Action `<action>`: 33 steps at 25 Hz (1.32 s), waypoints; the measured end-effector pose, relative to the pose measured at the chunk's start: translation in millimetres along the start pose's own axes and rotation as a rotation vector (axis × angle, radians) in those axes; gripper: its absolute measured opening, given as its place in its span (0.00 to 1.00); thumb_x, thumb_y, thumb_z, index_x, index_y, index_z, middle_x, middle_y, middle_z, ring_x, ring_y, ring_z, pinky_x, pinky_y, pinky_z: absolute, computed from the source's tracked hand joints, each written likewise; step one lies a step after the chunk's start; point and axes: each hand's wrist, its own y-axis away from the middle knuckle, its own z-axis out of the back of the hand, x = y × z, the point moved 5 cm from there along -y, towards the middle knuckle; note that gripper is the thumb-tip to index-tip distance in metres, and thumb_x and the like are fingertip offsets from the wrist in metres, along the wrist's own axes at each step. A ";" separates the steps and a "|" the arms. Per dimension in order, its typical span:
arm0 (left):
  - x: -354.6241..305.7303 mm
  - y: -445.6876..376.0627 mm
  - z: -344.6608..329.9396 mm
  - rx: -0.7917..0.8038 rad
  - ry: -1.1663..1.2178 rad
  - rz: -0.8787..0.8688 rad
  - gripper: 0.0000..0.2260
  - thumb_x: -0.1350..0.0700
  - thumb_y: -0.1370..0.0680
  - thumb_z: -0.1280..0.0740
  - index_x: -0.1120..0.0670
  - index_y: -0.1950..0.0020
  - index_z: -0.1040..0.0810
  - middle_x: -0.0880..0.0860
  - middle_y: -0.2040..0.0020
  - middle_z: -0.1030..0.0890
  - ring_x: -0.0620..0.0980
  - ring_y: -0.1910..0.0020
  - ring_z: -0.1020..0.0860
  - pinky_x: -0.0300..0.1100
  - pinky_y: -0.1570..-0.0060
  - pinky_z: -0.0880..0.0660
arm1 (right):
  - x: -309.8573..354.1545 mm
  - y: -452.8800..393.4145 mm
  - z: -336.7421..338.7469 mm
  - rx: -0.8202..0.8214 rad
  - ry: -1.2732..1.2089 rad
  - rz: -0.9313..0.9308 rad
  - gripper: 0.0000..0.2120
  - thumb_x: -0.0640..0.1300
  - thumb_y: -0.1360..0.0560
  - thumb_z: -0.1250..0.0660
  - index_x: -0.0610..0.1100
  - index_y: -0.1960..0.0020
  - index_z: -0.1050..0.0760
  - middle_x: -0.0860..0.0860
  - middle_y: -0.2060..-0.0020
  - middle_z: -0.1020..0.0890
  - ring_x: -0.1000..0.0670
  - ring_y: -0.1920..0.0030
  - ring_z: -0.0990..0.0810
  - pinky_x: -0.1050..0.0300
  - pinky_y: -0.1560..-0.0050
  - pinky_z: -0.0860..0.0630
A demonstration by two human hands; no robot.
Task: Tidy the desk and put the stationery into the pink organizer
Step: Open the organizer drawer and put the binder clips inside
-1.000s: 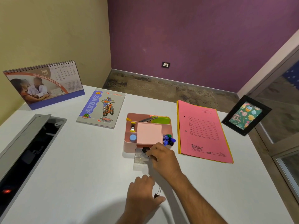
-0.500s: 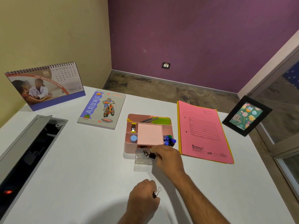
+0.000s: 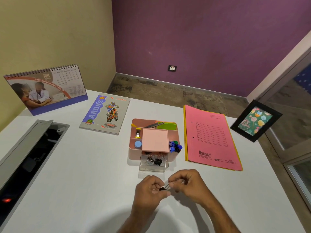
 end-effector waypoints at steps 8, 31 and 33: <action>8.9 -1.6 39.8 -0.144 -0.564 -0.384 0.11 0.38 0.31 0.29 0.43 0.58 0.24 0.37 0.60 0.23 0.39 0.55 0.25 0.35 0.54 0.31 | 39.5 -5.5 10.2 -0.336 -0.068 0.254 0.17 0.29 0.34 0.23 0.51 0.61 0.14 0.53 0.64 0.14 0.50 0.63 0.15 0.57 0.58 0.18; 38.6 -0.2 76.3 -0.074 -1.231 -0.314 0.36 0.28 0.27 0.42 0.48 0.26 0.31 0.56 0.23 0.36 0.58 0.24 0.37 0.70 0.29 0.44 | 72.5 -47.5 -46.4 -0.077 0.919 0.310 0.18 0.36 0.27 0.35 0.49 0.40 0.19 0.51 0.46 0.15 0.47 0.47 0.18 0.59 0.46 0.24; 37.5 -0.2 76.1 -0.068 -1.229 -0.290 0.36 0.28 0.28 0.43 0.48 0.26 0.30 0.55 0.24 0.35 0.58 0.24 0.37 0.69 0.29 0.45 | 75.3 -35.5 -34.5 -0.225 0.798 0.366 0.20 0.31 0.35 0.29 0.46 0.47 0.16 0.49 0.51 0.14 0.44 0.51 0.17 0.52 0.50 0.19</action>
